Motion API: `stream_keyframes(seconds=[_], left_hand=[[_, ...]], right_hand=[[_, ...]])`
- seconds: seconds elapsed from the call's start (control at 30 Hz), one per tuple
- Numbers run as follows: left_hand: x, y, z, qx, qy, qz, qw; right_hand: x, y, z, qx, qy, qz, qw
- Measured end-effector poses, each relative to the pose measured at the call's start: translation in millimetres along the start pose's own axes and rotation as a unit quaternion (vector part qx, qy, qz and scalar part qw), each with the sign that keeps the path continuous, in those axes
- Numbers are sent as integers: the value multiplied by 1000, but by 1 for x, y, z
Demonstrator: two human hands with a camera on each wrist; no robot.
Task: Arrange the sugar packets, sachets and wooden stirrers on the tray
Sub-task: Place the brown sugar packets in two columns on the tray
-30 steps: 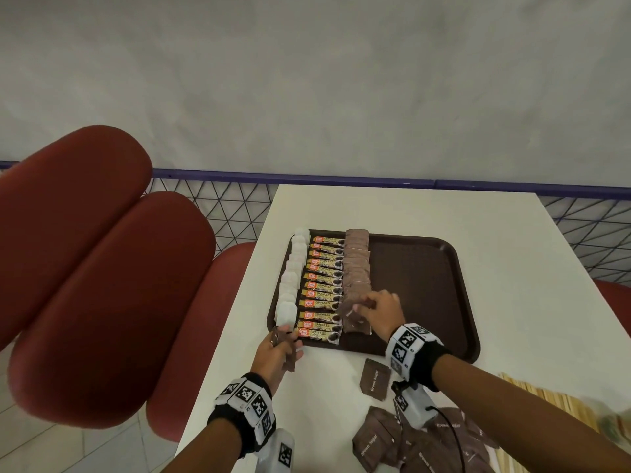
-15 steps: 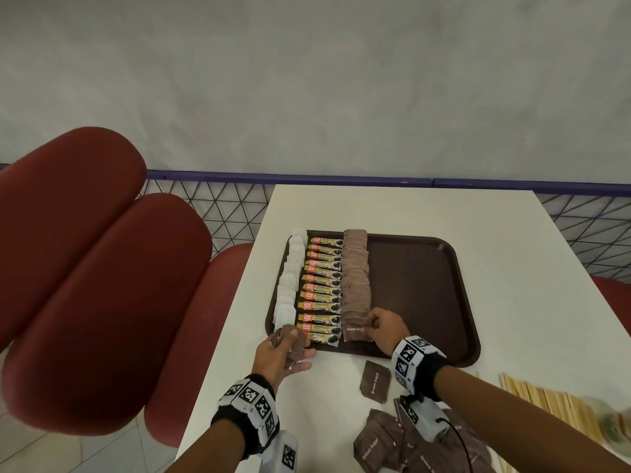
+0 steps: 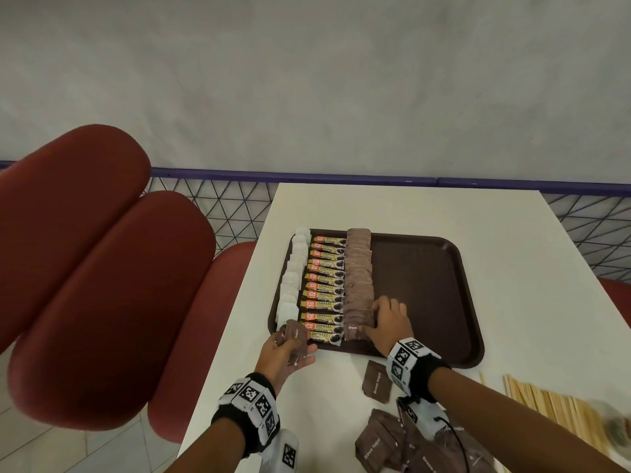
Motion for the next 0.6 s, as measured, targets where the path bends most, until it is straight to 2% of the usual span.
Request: stream_keyframes(seconds=[0.1, 0.17, 0.33, 0.47, 0.6], left_hand=[[2, 0, -1, -5, -6, -5, 1000], [3, 0, -3, -4, -7, -8, 1000], [7, -2, -8, -29, -11, -13, 999], [9, -4, -9, -53, -11, -9, 999], [11, -8, -10, -64, -24, 11, 998]], right_hand=[[4, -8, 7, -16, 40, 29, 999], [8, -18, 9, -62, 35, 69, 995], [17, -48, 3, -193, -45, 177, 964], [30, -68, -7, -284, -142, 225, 921], [36, -72, -12, -292, -155, 234, 914]])
Point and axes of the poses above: each hand's wrist, its own x-axis away from the middle knuckle, its own z-axis out of the back of the hand, y = z × x, the point moved 5 cm from there along -x, towards the middle knuckle, and after that the axes turned 15 degrees about x, right-handed, at the moved point
